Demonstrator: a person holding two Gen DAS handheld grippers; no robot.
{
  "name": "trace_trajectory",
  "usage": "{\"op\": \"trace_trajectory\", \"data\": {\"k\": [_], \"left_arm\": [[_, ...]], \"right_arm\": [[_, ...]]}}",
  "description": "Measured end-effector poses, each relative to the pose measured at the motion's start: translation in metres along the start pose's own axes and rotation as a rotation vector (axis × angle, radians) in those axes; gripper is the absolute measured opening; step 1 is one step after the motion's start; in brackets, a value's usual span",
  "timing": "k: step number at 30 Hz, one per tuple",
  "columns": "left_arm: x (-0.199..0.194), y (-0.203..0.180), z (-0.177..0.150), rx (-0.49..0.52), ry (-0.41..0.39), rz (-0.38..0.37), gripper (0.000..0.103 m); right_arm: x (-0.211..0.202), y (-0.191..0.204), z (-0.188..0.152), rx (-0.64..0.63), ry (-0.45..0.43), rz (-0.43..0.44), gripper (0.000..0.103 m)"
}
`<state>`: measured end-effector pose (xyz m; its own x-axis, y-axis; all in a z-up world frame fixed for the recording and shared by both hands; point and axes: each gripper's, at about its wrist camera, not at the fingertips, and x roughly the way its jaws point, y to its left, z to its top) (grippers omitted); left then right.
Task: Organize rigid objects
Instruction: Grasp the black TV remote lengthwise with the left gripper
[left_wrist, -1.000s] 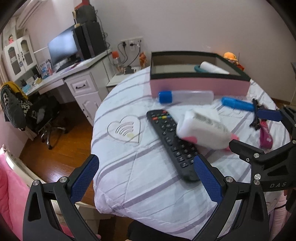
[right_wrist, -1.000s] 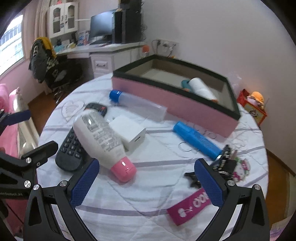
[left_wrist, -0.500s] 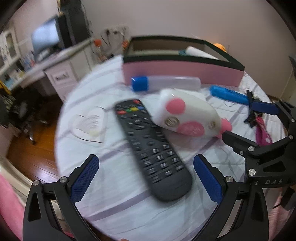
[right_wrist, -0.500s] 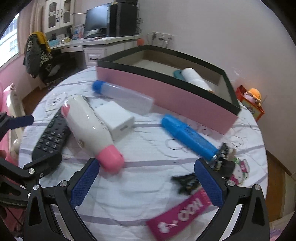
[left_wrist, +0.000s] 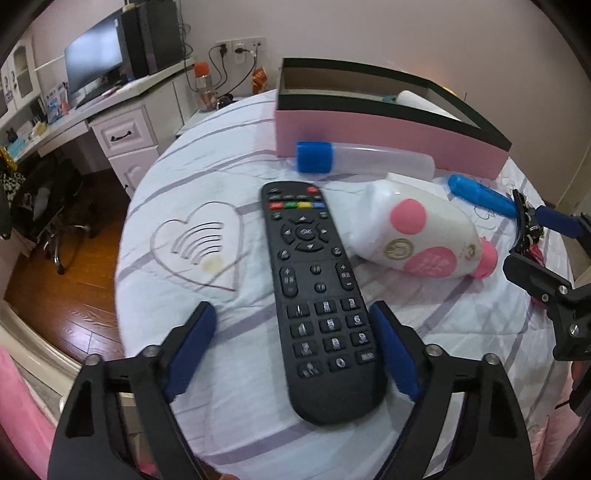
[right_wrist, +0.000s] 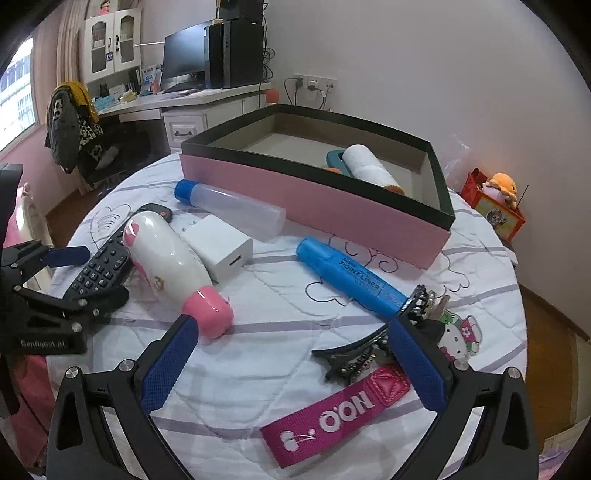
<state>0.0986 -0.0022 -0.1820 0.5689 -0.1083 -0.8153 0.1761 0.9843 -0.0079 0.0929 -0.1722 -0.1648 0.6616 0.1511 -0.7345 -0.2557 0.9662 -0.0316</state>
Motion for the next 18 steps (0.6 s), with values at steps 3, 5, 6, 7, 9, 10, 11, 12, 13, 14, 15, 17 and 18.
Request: {"op": "trace_trajectory", "data": {"k": [3, 5, 6, 7, 9, 10, 11, 12, 13, 14, 15, 17, 18], "left_arm": [[-0.0003, 0.0045, 0.0002, -0.012, 0.004, -0.004, 0.078], [0.0001, 0.0010, 0.0029, -0.005, 0.005, 0.004, 0.068], [0.0006, -0.0007, 0.0046, 0.002, 0.007, 0.002, 0.065], [0.0012, -0.0015, 0.0062, 0.007, 0.008, 0.003, 0.061], [0.0021, -0.0030, 0.0087, 0.008, 0.013, -0.007, 0.055], [0.0017, -0.0029, 0.0095, 0.003, 0.016, -0.020, 0.050], [0.0014, -0.0029, 0.0096, 0.004, 0.019, -0.026, 0.047], [0.0006, -0.0028, 0.0095, 0.007, 0.024, -0.028, 0.046], [0.0003, -0.0021, 0.0095, 0.008, 0.029, -0.030, 0.045], [-0.0007, -0.0012, 0.0093, 0.010, 0.037, -0.041, 0.045], [-0.0016, -0.0004, 0.0086, 0.008, 0.041, -0.050, 0.045], [-0.0029, 0.0000, 0.0076, 0.012, 0.050, -0.065, 0.045], [-0.0032, -0.0013, 0.0069, 0.019, 0.052, -0.060, 0.045]], "right_arm": [[0.0021, 0.0030, 0.0008, -0.006, 0.001, 0.005, 0.103], [0.0027, 0.0033, 0.0008, -0.006, 0.003, 0.011, 0.103], [0.0025, 0.0039, 0.0005, -0.005, 0.003, 0.010, 0.103], [0.0026, 0.0042, 0.0002, -0.005, 0.006, 0.013, 0.103], [0.0021, 0.0041, -0.0001, -0.003, 0.007, 0.010, 0.103], [0.0012, 0.0034, -0.0002, 0.000, 0.005, 0.008, 0.103], [0.0005, 0.0026, -0.0001, 0.003, 0.005, 0.011, 0.103], [-0.0001, 0.0020, 0.0001, 0.007, 0.007, 0.015, 0.103], [-0.0011, 0.0018, 0.0005, 0.009, 0.004, 0.015, 0.103], [-0.0024, 0.0021, 0.0010, 0.010, 0.000, 0.015, 0.103], [-0.0035, 0.0024, 0.0016, 0.010, -0.003, 0.020, 0.103], [-0.0053, 0.0031, 0.0019, 0.011, -0.011, 0.025, 0.103], [-0.0062, 0.0033, 0.0019, 0.014, -0.017, 0.031, 0.103]]}}
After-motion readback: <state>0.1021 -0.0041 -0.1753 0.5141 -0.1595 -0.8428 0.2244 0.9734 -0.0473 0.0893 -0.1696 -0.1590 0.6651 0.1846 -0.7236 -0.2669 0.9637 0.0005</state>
